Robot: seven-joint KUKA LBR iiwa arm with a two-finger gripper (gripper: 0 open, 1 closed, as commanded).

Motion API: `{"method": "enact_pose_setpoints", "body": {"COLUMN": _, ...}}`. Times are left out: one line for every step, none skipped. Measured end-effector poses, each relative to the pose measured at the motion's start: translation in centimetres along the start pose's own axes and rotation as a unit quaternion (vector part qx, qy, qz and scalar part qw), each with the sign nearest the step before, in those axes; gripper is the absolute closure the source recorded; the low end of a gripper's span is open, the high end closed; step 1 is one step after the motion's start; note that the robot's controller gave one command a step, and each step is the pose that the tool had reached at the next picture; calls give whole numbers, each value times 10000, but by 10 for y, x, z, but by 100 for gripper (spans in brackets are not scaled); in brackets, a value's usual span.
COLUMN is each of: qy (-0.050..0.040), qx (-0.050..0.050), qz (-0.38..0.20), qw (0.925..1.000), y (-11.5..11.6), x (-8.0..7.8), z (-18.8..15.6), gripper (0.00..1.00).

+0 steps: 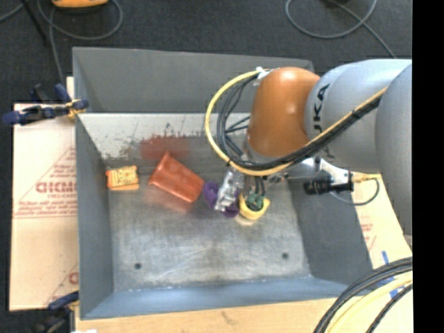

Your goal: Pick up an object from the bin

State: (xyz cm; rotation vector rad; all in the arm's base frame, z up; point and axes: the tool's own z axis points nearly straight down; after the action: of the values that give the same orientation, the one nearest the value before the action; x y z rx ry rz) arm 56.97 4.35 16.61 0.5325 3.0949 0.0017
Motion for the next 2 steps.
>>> {"method": "enact_pose_setpoints", "body": {"qy": -12, "qx": -5, "qz": 81, "qw": 10000, "y": 2, "x": -4, "z": -5, "gripper": 100}}
{"method": "enact_pose_setpoints", "body": {"qy": -4, "qx": -2, "qz": 111, "qw": 9999, "y": 6, "x": -2, "z": -6, "gripper": 100}}
